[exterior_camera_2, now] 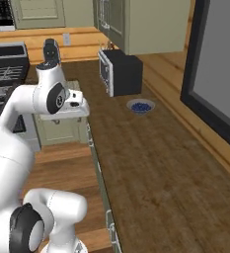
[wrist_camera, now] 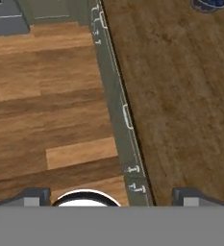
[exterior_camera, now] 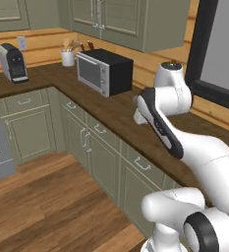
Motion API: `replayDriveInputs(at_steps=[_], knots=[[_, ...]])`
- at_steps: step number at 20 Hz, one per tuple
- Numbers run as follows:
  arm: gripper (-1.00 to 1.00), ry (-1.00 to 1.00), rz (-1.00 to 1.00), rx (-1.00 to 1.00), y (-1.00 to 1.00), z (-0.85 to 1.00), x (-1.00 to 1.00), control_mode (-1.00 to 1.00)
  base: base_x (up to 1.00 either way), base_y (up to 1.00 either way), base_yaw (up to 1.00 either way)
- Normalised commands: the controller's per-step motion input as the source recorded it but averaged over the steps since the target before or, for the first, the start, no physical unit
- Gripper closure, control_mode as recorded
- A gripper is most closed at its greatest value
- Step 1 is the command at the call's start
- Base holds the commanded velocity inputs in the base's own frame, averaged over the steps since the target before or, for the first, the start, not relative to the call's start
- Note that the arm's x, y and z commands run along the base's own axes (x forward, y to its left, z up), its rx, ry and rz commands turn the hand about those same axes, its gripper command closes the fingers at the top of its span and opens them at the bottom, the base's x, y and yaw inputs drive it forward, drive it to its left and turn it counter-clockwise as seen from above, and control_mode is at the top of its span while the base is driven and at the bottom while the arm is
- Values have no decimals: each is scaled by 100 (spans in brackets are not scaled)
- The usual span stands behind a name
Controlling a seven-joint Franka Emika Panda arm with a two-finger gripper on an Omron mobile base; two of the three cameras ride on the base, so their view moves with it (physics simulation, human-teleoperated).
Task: Take a straw from the drawer in front and place it inside the glass cup on the dining counter.
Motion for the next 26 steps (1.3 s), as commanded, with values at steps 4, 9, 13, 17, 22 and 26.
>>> replayDriveInputs(at_steps=[4,9,13,17,22,26], knots=[[-100,-10,-5,-37,69,-71,33,-100,0,0,0],[-100,-9,-6,-41,46,-89,42,-100,0,0,0],[-100,-4,-7,-41,21,-99,48,-100,0,0,0],[-100,0,-9,-37,3,-99,53,-100,0,0,0],[-100,4,-12,-25,0,-88,49,-100,0,0,0],[-100,2,-19,-21,0,-69,49,-100,0,0,0]])
